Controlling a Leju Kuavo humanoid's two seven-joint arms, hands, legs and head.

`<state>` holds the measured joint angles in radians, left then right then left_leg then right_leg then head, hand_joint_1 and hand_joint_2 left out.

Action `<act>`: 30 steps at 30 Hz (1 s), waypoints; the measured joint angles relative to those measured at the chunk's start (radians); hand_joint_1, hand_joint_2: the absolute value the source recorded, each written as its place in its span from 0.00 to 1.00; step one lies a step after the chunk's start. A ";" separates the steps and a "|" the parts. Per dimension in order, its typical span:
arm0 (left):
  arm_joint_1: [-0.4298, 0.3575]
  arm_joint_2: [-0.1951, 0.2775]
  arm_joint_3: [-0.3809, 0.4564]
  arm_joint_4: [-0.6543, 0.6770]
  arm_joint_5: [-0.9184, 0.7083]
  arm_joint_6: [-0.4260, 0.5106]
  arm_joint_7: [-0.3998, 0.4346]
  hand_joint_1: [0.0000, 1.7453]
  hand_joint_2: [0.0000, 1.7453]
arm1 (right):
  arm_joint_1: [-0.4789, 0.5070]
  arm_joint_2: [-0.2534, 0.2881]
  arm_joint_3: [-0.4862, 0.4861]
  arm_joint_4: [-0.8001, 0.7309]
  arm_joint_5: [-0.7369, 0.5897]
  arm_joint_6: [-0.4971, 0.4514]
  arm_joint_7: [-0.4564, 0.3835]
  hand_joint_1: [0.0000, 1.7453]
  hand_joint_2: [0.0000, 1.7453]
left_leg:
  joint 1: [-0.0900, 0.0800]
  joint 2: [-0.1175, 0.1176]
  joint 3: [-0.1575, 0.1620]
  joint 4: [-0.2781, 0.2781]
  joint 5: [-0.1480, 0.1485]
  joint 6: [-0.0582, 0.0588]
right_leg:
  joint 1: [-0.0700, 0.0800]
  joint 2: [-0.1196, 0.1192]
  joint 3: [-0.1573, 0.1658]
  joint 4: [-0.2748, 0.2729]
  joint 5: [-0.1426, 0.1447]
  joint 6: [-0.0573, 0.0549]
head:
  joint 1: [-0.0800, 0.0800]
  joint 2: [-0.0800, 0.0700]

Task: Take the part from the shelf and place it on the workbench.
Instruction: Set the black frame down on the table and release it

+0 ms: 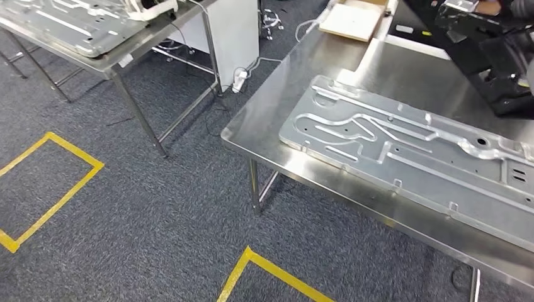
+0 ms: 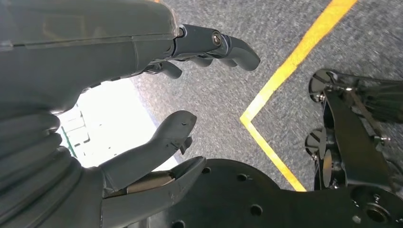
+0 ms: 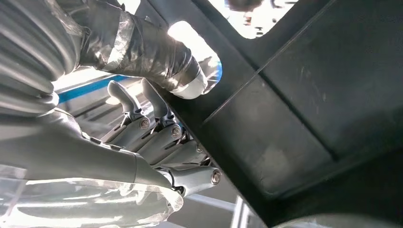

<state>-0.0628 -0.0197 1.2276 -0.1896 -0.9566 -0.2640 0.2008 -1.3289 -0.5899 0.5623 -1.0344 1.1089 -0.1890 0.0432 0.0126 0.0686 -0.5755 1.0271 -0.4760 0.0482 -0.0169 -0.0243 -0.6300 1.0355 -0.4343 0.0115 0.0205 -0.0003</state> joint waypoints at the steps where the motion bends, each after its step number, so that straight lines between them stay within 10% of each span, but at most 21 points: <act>1: 0.000 0.000 0.000 0.000 0.000 0.001 0.000 0.00 1.00 | 0.001 -0.002 0.000 0.008 0.004 0.005 0.002 1.00 1.00 | 0.000 0.001 0.002 -0.003 0.003 0.014 | 0.001 0.003 0.001 0.000 -0.001 -0.001 | 0.000 0.000; 6: -0.002 0.000 0.002 0.000 0.002 0.005 0.000 0.00 1.00 | 0.004 -0.012 0.000 0.039 0.013 0.023 0.005 1.00 1.00 | 0.000 0.002 0.006 -0.009 0.008 0.012 | 0.003 0.007 0.000 0.001 -0.002 -0.006 | 0.000 0.000; 16: -0.001 0.000 0.010 0.000 0.003 0.005 -0.004 0.00 1.00 | 0.013 -0.010 0.013 0.071 0.013 0.054 -0.003 1.00 1.00 | 0.003 -0.003 0.009 -0.016 0.014 -0.041 | 0.004 -0.002 -0.001 0.002 -0.002 -0.007 | 0.000 0.000; 30: -0.001 -0.001 0.025 0.000 0.009 -0.005 -0.024 0.00 1.00 | 0.098 0.021 0.024 0.175 0.014 0.038 -0.023 1.00 1.00 | -0.001 -0.006 0.007 -0.010 0.013 -0.044 | 0.003 -0.006 0.001 0.002 0.001 -0.002 | 0.000 0.000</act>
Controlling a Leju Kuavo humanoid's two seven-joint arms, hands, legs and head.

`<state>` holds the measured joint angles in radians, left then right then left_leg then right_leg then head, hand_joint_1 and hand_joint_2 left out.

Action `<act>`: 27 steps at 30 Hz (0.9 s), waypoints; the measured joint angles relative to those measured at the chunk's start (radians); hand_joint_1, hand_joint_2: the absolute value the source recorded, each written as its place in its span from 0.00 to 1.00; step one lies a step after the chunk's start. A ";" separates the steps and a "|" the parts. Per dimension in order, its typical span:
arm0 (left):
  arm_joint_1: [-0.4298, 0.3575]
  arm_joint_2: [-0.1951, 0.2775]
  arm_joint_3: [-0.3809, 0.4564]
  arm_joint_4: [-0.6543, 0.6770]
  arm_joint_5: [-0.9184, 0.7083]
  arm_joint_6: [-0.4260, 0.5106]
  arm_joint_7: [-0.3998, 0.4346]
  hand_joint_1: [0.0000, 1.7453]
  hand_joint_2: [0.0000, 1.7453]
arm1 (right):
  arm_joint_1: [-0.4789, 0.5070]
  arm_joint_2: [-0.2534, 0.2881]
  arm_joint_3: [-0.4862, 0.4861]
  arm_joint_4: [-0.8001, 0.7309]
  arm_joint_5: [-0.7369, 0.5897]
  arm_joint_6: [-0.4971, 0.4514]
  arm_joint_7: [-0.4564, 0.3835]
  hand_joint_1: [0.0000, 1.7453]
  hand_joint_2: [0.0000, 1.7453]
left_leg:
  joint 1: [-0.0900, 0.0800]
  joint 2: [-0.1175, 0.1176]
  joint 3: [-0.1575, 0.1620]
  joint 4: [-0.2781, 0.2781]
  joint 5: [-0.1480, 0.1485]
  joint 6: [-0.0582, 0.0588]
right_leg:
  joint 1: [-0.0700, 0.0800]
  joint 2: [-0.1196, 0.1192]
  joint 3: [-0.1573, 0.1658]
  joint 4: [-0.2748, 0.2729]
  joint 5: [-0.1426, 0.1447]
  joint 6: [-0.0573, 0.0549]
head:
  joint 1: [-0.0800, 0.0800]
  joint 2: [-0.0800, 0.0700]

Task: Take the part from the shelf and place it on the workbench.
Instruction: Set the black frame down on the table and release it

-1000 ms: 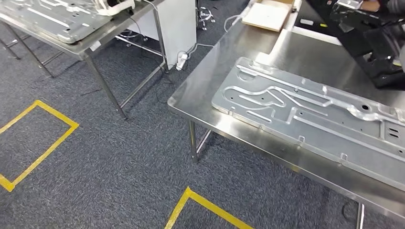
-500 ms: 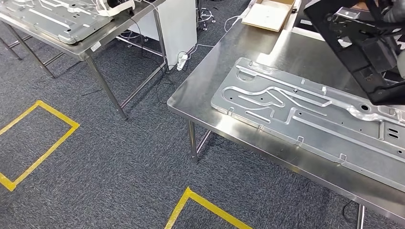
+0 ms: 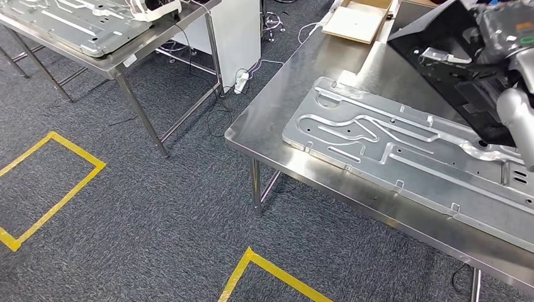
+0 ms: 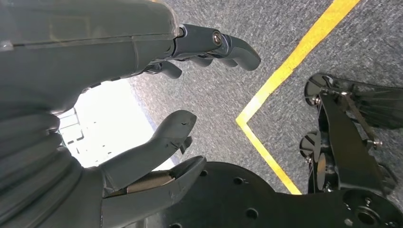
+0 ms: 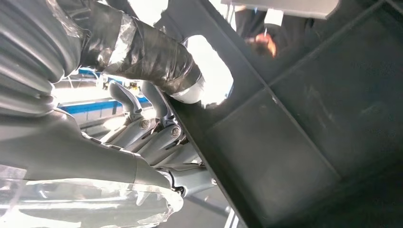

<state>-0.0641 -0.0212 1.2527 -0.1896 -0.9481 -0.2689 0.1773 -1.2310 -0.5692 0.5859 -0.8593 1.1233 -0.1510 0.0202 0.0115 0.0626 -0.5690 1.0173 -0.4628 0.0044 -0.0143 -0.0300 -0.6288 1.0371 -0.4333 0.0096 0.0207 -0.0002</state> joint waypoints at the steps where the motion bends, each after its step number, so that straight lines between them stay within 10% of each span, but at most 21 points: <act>1: 0.000 0.000 0.001 0.000 0.002 -0.001 -0.001 0.00 1.00 | 0.007 0.004 0.000 0.011 0.002 -0.002 -0.003 1.00 1.00 | 0.000 0.000 0.000 0.000 0.000 0.000 | 0.000 0.000 0.000 0.000 0.000 0.000 | 0.000 0.000; 27: -0.002 -0.006 0.016 0.000 -0.004 -0.005 -0.004 0.00 1.00 | 0.155 0.174 0.020 0.286 0.055 -0.033 -0.004 1.00 1.00 | 0.001 -0.031 0.002 0.005 0.002 0.002 | 0.001 -0.030 0.018 -0.007 -0.003 0.007 | 0.000 0.000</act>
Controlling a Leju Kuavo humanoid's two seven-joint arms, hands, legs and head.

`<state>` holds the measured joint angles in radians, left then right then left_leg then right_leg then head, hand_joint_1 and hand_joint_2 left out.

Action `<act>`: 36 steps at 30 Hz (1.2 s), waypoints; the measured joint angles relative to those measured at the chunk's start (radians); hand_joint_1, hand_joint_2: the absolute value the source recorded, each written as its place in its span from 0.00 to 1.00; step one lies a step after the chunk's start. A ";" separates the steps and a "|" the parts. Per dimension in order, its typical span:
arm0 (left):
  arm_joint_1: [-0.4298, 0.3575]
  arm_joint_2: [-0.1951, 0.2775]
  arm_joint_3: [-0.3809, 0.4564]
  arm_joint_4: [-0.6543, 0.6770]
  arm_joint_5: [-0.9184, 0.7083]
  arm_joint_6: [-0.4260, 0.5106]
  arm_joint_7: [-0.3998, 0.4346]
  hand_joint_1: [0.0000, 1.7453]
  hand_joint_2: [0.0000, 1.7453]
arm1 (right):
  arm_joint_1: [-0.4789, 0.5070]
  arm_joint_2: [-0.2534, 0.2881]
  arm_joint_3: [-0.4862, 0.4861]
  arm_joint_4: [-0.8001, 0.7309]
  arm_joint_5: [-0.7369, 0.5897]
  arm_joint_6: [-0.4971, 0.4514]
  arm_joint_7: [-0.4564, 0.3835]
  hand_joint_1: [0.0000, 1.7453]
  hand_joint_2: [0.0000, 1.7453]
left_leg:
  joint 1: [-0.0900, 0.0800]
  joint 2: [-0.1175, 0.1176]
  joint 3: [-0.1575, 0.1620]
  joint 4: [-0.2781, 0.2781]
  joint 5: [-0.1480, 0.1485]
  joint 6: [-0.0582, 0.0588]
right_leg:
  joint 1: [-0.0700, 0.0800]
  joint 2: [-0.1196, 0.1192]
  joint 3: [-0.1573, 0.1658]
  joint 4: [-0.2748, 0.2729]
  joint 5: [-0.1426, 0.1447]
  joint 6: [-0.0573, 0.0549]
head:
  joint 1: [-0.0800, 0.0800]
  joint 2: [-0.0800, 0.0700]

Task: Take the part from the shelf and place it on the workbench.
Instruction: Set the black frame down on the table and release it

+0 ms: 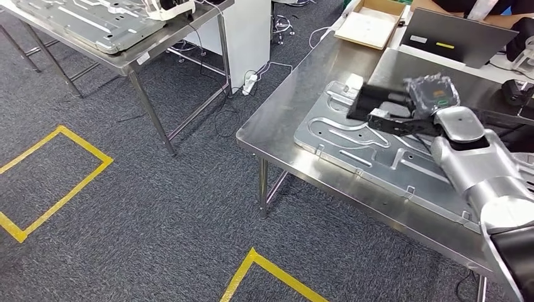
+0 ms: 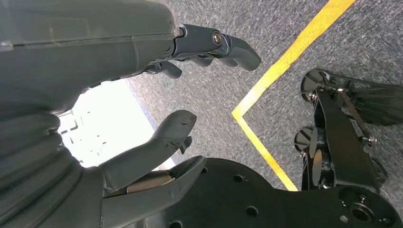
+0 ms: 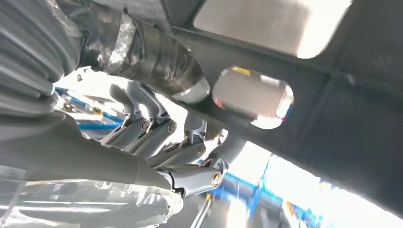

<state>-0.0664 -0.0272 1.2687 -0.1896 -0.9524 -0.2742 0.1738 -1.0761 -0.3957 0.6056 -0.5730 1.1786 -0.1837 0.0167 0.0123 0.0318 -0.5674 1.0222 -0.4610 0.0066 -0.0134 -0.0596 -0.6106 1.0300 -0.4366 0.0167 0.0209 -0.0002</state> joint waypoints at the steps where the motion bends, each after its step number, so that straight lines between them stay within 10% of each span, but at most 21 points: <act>1: 0.001 0.000 0.001 0.000 -0.001 -0.002 0.000 0.00 1.00 | 0.008 0.007 0.000 0.015 0.003 0.002 0.003 1.00 1.00 | 0.000 0.000 0.000 0.000 0.000 0.000 | 0.000 0.000 0.000 0.000 0.000 0.001 | 0.000 0.000; 8: -0.005 -0.001 0.002 0.000 -0.005 -0.012 0.000 0.00 1.00 | 0.018 0.058 0.006 0.083 0.009 0.004 0.012 1.00 1.00 | 0.001 0.016 0.015 0.000 -0.010 0.002 | 0.000 0.017 0.011 -0.003 -0.001 0.005 | 0.000 0.000; 12: -0.007 -0.001 0.003 0.000 -0.008 -0.013 -0.002 0.00 1.00 | 0.021 0.071 0.009 0.101 0.012 0.012 0.008 0.00 0.00 | 0.002 0.018 0.020 0.000 -0.012 0.003 | 0.000 0.020 0.018 -0.004 -0.002 0.006 | 0.000 0.000; 22: -0.005 -0.001 0.003 0.000 -0.016 -0.016 -0.003 0.00 1.00 | 0.083 0.096 0.011 0.129 0.015 0.035 0.000 0.00 0.00 | 0.000 0.020 0.007 0.001 -0.003 0.004 | 0.000 0.023 0.002 -0.004 0.009 0.009 | 0.000 0.000; 26: -0.005 -0.001 0.006 0.000 -0.005 -0.013 -0.002 0.00 0.00 | 0.088 0.100 0.011 0.135 0.015 0.034 -0.002 0.00 0.00 | 0.000 0.020 0.003 0.001 -0.003 0.004 | 0.000 0.023 -0.002 -0.003 0.008 0.009 | 0.000 0.000; 36: -0.005 -0.001 0.016 0.000 0.009 -0.020 0.001 0.00 0.00 | 0.094 0.119 0.011 0.099 0.021 0.032 -0.022 0.00 0.00 | 0.000 0.020 0.000 0.001 -0.003 0.004 | 0.000 0.023 -0.005 -0.003 0.008 0.009 | 0.000 0.000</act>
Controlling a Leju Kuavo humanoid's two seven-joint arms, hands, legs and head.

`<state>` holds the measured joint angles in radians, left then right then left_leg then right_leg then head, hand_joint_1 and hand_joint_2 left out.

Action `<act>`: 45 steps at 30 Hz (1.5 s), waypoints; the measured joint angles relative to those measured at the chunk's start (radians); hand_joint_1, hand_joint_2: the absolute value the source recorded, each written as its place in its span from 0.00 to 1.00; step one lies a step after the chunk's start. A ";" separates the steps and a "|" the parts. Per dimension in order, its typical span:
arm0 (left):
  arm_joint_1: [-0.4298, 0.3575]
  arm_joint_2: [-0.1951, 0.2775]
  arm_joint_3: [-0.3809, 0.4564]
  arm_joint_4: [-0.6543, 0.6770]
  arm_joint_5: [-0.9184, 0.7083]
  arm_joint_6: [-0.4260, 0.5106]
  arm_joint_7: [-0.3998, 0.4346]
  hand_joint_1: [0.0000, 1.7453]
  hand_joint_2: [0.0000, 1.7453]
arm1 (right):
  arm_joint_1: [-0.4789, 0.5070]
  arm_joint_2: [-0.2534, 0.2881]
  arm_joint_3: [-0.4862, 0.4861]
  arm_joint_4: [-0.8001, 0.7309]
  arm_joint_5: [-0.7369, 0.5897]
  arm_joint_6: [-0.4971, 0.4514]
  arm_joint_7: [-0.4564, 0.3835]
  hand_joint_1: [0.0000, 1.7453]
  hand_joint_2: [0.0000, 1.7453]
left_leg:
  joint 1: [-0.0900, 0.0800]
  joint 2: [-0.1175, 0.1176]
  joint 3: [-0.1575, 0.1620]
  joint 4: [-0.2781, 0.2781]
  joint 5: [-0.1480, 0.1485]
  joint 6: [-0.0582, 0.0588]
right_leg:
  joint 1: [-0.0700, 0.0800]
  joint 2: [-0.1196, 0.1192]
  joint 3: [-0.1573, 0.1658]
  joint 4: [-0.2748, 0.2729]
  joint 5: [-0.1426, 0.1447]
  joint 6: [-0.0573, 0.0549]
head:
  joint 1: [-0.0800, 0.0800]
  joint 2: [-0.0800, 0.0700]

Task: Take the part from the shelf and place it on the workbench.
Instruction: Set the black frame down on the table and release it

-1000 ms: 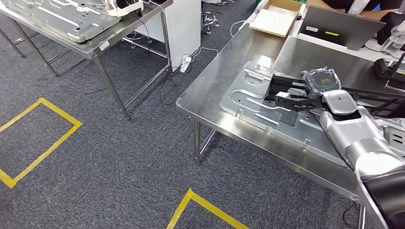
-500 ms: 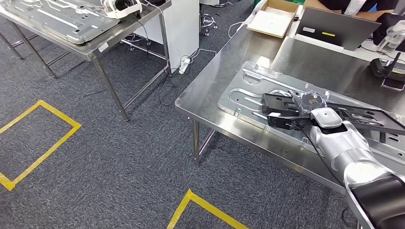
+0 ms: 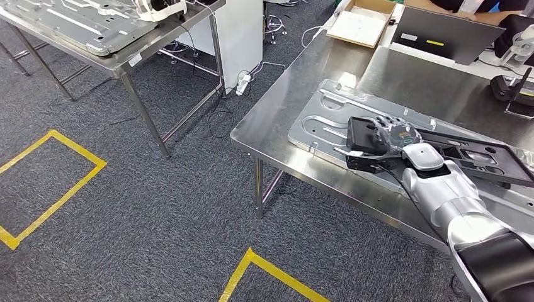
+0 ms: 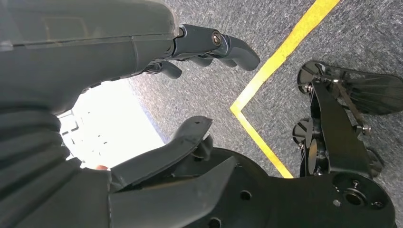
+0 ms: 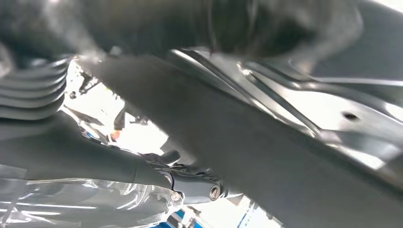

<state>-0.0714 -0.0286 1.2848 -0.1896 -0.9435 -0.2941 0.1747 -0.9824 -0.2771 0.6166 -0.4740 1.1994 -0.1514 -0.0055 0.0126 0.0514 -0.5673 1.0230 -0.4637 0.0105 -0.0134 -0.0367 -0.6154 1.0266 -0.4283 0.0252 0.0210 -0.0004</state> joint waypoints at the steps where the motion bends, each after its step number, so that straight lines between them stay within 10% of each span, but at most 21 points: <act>1: 0.000 0.000 0.000 0.000 0.000 0.000 0.000 0.00 0.00 | 0.002 0.003 0.000 -0.009 0.001 -0.001 -0.003 0.00 0.00 | 0.000 0.000 0.000 0.000 0.000 0.000 | 0.000 0.000 0.000 0.000 0.000 0.000 | 0.000 0.000; 14: 0.000 -0.003 0.011 0.000 -0.001 0.000 0.000 0.00 0.00 | 0.027 0.026 0.004 -0.121 0.009 -0.072 -0.028 0.00 0.00 | 0.000 0.000 0.000 0.000 0.000 0.000 | 0.000 0.000 0.000 0.000 0.000 0.000 | 0.000 0.000; 40: 0.000 -0.007 0.018 0.000 -0.030 0.023 -0.002 0.00 0.00 | 0.210 0.049 0.059 -0.839 0.078 -0.100 -0.040 0.00 0.00 | 0.001 0.001 -0.003 -0.006 0.006 0.014 | -0.007 0.002 -0.002 -0.003 0.003 0.012 | 0.000 0.000; 45: -0.003 -0.011 0.018 0.000 -0.033 0.023 -0.003 0.00 0.00 | 0.234 0.051 0.101 -0.896 0.072 -0.092 -0.051 0.00 0.00 | 0.011 0.003 0.002 -0.026 0.023 0.027 | -0.013 0.031 -0.094 0.212 -0.121 0.026 | 0.000 0.000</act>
<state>-0.0745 -0.0392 1.3024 -0.1896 -0.9762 -0.2712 0.1717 -0.7479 -0.2259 0.7177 -1.3703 1.2718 -0.2438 -0.0561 0.0238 0.0545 -0.5653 0.9966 -0.4409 0.0375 -0.0265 -0.0055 -0.7099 1.2389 -0.5496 0.0510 0.0214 -0.0003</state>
